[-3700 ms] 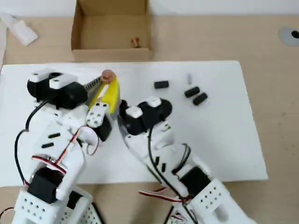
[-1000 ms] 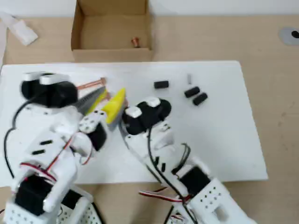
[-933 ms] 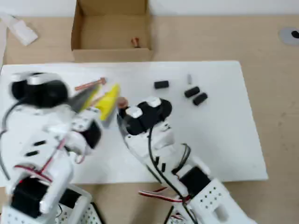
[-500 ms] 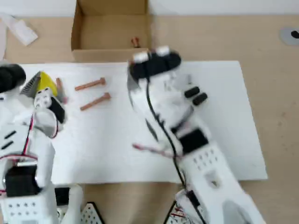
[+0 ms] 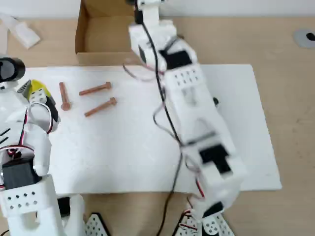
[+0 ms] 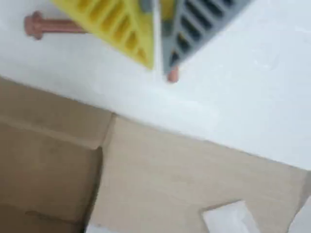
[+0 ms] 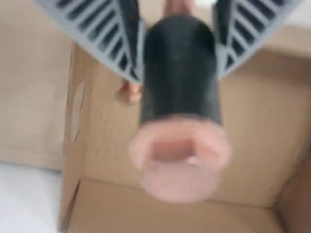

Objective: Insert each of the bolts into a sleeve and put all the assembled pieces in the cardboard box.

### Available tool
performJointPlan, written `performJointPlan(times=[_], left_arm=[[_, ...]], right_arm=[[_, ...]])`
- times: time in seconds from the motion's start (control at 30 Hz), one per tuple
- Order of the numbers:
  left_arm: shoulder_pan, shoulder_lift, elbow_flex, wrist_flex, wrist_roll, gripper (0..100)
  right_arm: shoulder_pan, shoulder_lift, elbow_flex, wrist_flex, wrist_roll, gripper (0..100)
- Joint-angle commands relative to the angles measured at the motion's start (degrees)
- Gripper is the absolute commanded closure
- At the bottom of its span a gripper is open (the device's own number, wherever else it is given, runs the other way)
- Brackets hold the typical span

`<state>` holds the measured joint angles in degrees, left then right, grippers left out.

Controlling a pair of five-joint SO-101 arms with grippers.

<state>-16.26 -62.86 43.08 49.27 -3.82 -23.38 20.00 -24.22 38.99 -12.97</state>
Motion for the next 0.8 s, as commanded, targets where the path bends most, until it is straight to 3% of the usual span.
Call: performJointPlan(times=[0.0, 0.37, 0.67, 0.77], left_arm=[[-0.88, -0.04, 1.14, -1.05, -2.02, 100], [-0.62, -0.13, 3.08, -1.05, -2.99, 100], [-0.53, -0.13, 5.98, -1.05, -2.99, 99], [-0.62, -0.13, 6.15, -1.14, -2.99, 99]], right_arm=[[1.8, 13.93, -23.6, 2.2, 0.35, 99.0], [2.15, 51.3, -63.08, 3.69, 2.99, 99.0], [2.07, 58.86, -68.26, 6.24, 9.85, 98.9], [1.89, 59.03, -68.53, 9.93, 9.85, 93.8]])
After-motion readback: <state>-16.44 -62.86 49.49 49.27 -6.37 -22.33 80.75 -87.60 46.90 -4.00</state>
